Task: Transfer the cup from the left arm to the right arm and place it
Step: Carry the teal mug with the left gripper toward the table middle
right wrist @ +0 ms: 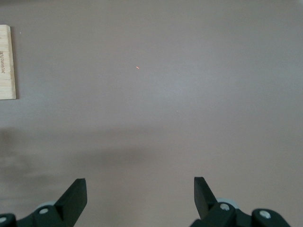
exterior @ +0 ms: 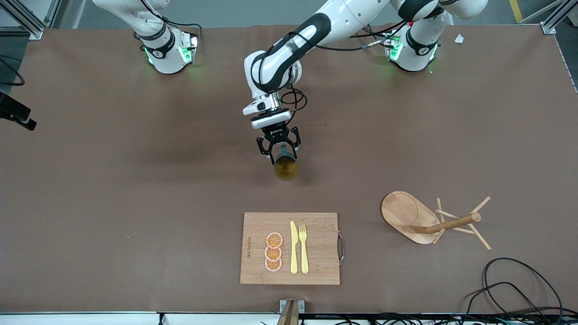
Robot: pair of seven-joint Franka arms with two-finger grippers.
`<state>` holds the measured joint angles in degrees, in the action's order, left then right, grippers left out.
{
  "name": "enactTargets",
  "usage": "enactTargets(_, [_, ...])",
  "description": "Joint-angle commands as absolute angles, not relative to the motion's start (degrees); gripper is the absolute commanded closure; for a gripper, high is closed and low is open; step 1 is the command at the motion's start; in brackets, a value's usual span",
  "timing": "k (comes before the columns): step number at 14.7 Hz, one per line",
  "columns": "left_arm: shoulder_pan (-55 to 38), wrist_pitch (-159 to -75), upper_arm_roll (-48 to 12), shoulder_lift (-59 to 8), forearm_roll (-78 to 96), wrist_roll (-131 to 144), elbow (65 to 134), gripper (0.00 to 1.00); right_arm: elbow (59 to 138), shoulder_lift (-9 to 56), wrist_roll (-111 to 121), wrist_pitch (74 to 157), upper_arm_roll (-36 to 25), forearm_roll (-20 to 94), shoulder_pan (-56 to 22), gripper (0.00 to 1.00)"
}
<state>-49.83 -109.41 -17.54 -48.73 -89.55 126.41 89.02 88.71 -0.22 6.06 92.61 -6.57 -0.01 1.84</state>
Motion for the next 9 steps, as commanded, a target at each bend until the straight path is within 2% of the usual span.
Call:
enactTargets(1, [-50.54,-106.88,-16.96,-52.9,-98.06,134.01,87.1,0.47,88.07,0.35,7.12,92.55,-5.71,1.58,3.34,0.0])
enactTargets(4, [-50.89,-105.65,-16.96,-54.13,-102.72,138.33,87.19,0.46,88.07,0.97,7.73,92.64,-5.71,1.93,4.13,0.0])
enactTargets(6, [-50.8,-105.21,-16.96,-55.45,-105.9,139.65,87.1,0.41,88.07,1.14,8.0,92.55,-5.8,2.55,4.31,0.0])
enactTargets(9, [-51.41,-104.77,-16.88,-57.74,-107.83,139.92,87.1,0.38,88.07,1.4,8.17,92.55,-5.8,2.72,4.22,0.0])
